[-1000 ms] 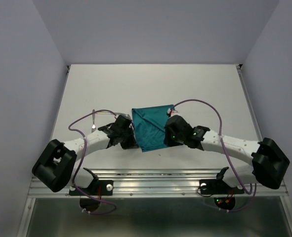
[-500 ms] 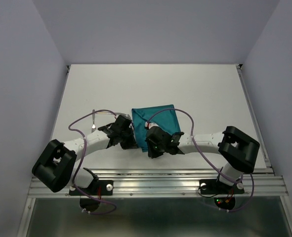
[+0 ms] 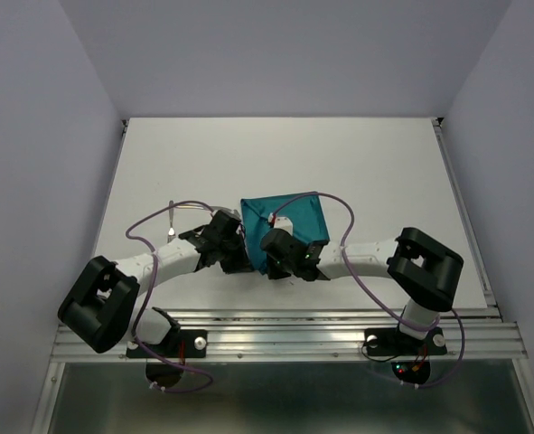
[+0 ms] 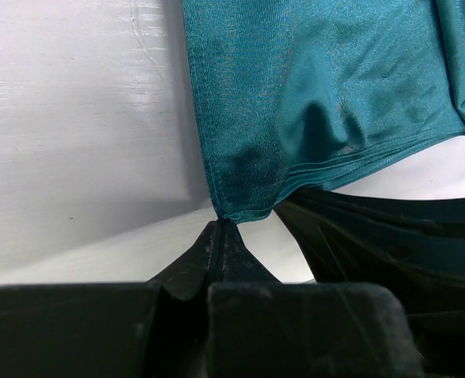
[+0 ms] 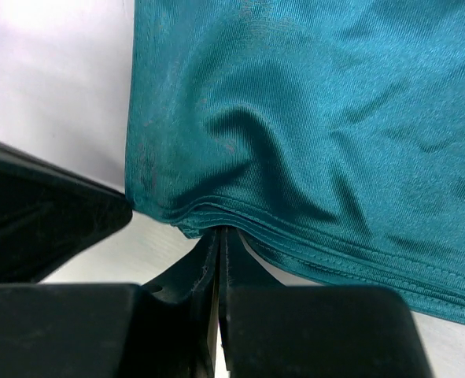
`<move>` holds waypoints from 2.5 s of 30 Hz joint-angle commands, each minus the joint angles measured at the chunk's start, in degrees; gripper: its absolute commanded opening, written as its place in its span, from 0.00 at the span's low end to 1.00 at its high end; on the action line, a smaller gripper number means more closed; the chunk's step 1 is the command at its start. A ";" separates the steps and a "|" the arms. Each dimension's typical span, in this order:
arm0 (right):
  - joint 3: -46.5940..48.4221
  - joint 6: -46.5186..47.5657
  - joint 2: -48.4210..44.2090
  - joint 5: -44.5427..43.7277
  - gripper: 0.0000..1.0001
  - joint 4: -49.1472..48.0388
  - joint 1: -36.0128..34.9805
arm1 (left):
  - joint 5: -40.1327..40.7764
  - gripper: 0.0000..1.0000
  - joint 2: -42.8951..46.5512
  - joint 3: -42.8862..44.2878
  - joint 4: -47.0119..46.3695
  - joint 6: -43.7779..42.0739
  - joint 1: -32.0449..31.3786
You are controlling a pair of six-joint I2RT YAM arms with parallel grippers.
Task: Fold the napkin into a case and place the utensils inside
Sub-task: Smooth out the upper triangle-folded napkin at the center of the board.
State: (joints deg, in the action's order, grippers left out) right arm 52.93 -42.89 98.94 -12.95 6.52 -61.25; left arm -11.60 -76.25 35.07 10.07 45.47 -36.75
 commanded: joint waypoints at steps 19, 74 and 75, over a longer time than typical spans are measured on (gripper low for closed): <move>0.51 -1.67 1.35 -3.40 0.04 1.12 -0.53 | -2.03 0.00 3.92 -2.54 -0.65 0.76 -0.34; -4.85 5.54 -15.16 -3.13 0.11 15.27 20.03 | 2.54 0.00 -7.88 14.06 -0.93 -5.92 -3.41; -4.68 5.37 -15.78 -3.05 0.11 15.45 20.03 | 2.28 0.00 -7.43 14.15 -0.66 -6.01 -3.59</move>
State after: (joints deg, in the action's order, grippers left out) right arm 47.29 -37.69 87.68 -15.40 21.10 -40.95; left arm -10.04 -89.30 46.54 7.68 40.88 -39.66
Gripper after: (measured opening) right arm 0.111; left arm 0.022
